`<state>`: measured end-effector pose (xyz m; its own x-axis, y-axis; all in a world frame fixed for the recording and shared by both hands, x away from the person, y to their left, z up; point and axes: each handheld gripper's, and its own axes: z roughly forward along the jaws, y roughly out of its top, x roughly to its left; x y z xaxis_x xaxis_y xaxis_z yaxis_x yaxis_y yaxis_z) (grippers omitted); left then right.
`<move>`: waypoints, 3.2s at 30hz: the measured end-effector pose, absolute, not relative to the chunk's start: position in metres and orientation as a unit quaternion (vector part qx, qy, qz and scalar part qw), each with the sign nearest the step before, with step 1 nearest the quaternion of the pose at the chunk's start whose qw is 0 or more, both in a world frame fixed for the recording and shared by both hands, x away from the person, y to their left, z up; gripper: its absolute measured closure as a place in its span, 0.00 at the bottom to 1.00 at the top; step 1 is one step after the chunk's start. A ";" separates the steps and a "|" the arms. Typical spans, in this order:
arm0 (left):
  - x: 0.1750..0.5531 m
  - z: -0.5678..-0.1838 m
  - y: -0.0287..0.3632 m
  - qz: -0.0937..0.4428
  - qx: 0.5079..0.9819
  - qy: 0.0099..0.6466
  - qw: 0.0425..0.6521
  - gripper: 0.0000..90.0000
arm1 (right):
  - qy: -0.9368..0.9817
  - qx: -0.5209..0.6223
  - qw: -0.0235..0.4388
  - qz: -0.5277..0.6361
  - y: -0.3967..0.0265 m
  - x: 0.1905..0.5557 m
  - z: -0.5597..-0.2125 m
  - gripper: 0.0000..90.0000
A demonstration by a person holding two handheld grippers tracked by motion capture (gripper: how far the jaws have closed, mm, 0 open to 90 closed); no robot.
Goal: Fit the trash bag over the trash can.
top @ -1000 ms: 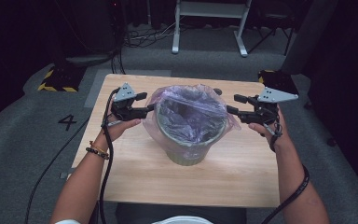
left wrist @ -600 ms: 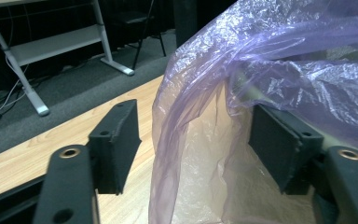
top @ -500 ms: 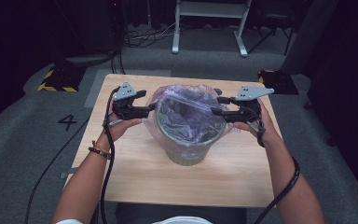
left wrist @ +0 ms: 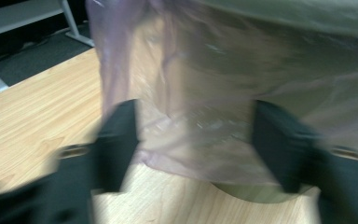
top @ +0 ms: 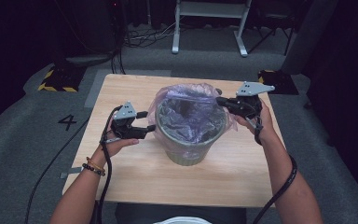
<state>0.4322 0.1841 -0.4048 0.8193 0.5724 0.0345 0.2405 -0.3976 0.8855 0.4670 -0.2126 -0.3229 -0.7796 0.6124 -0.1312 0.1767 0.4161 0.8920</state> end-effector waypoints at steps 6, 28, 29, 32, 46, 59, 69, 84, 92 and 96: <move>0.435 -0.407 0.172 0.171 0.824 0.221 0.494 1.00 | 0.789 0.282 0.229 0.496 -0.223 0.479 -0.325 1.00; 0.441 -0.441 0.170 0.162 0.857 0.225 0.434 1.00 | 0.781 0.364 0.202 0.465 -0.237 0.523 -0.395 1.00; 0.440 -0.443 0.170 0.161 0.860 0.224 0.430 1.00 | 0.783 0.365 0.198 0.462 -0.235 0.522 -0.399 1.00; 0.439 -0.449 0.171 0.158 0.864 0.225 0.421 1.00 | 0.793 0.360 0.190 0.454 -0.229 0.521 -0.409 1.00; 0.414 -0.441 0.188 0.169 0.841 0.246 0.452 0.40 | 0.794 0.343 0.174 0.471 -0.237 0.503 -0.416 0.96; 0.431 -0.415 0.203 0.150 0.792 0.264 0.530 0.37 | 0.769 0.345 0.233 0.485 -0.264 0.489 -0.385 0.51; 0.407 -0.435 0.181 0.116 0.820 0.228 0.512 0.23 | 0.773 0.293 0.234 0.512 -0.266 0.450 -0.363 0.45; 0.415 -0.440 0.161 0.147 0.841 0.212 0.475 0.84 | 0.827 0.215 0.173 0.491 -0.253 0.413 -0.407 0.45; 0.421 -0.442 0.159 0.143 0.847 0.206 0.469 1.00 | 0.819 0.221 0.168 0.502 -0.244 0.411 -0.428 0.93; 0.421 -0.446 0.158 0.139 0.853 0.200 0.462 1.00 | 0.813 0.218 0.160 0.515 -0.244 0.409 -0.432 1.00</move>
